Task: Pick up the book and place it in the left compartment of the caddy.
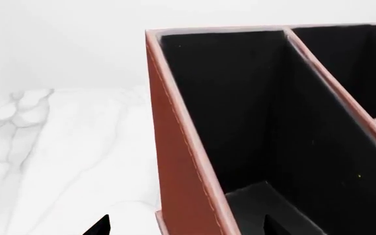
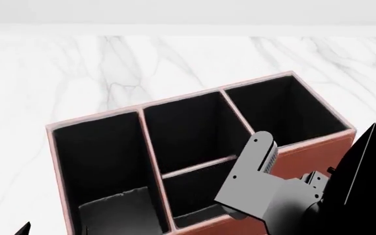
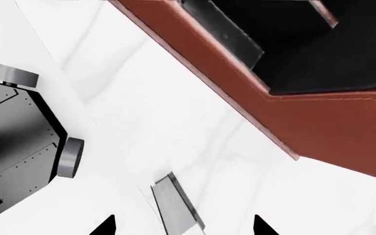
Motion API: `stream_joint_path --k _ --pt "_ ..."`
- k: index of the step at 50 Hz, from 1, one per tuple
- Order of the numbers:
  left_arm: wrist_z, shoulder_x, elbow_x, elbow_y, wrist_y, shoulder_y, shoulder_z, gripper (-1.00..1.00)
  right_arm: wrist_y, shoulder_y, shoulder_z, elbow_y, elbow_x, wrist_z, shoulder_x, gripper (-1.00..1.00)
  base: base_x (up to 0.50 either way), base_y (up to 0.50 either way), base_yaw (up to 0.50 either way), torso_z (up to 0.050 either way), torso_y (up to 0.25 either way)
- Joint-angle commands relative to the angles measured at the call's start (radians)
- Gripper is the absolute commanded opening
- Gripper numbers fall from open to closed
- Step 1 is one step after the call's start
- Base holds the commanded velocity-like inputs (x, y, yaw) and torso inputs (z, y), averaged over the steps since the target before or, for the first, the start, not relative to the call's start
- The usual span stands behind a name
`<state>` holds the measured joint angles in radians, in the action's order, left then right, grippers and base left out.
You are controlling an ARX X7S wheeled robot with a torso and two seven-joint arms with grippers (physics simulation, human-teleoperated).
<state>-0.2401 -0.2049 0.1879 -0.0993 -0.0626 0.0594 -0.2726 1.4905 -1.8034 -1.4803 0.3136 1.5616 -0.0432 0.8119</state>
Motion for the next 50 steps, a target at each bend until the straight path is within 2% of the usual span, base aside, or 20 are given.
stream_joint_path --k 1,50 --pt "0.035 0.018 -0.001 -0.021 0.002 0.002 0.022 1.00 -0.012 0.022 -0.028 -0.014 -0.038 0.032 -0.009 1.00 0.00 0.00 0.00 0.000 0.000" --pt "0.018 0.002 0.018 -0.020 -0.002 0.006 -0.001 1.00 -0.053 0.043 -0.125 -0.064 -0.057 -0.001 0.041 1.00 0.00 0.00 0.00 0.000 0.000"
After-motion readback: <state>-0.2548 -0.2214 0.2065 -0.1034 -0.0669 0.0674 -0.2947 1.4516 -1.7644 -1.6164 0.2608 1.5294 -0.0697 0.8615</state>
